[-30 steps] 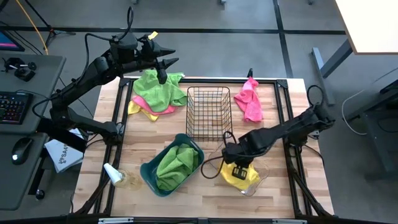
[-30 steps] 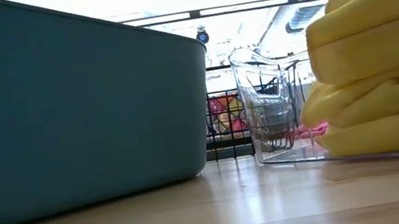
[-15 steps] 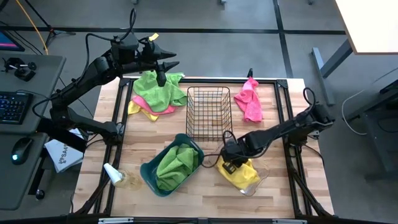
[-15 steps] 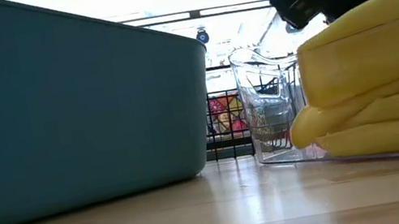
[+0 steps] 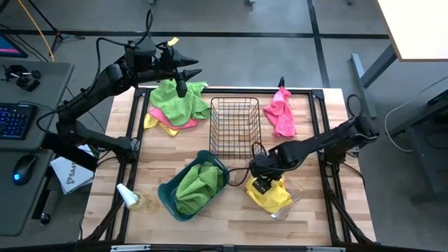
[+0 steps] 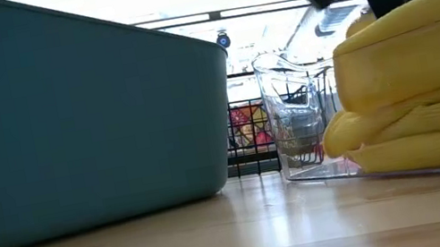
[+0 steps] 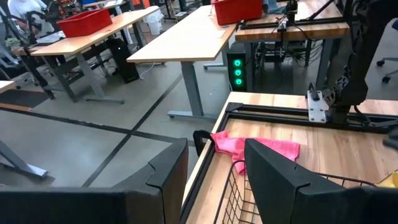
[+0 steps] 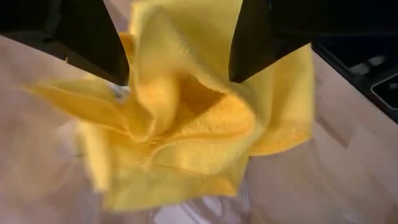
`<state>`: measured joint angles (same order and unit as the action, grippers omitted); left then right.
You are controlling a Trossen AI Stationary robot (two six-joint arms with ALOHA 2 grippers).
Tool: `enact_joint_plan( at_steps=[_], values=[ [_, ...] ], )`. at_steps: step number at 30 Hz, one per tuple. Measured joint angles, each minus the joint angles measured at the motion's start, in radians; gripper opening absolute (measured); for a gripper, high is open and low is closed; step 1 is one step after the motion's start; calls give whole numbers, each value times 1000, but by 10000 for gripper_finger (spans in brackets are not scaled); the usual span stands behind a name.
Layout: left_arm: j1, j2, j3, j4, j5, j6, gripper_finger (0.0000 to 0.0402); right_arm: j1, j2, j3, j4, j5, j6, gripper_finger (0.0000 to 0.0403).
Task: Sort microfiber towel by color & place in baskets
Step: Put the bottom yellow towel into the transparent bin, then put the green towel into the blue bin
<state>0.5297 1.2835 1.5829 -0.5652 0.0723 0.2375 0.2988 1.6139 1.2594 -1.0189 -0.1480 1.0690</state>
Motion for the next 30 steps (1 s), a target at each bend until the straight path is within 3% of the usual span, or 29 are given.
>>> enact_joint_plan(
  at_steps=[4, 12, 18, 23, 30],
  values=[
    [0, 0, 0, -8, 0, 0, 147, -12, -66, 70, -119, 93, -45, 277],
    [0, 0, 0, -74, -10, -53, 147, -87, -190, 106, -132, 255, -91, 277],
    [68, 79, 0, -350, -255, -155, 147, -154, -284, 107, -159, 394, -106, 277],
    [223, 239, 0, -523, -186, -185, 147, -221, -346, 107, -190, 467, -180, 277],
    [362, 489, -1, -572, -92, -218, 147, -295, -373, 107, -193, 479, -239, 277]
  ],
)
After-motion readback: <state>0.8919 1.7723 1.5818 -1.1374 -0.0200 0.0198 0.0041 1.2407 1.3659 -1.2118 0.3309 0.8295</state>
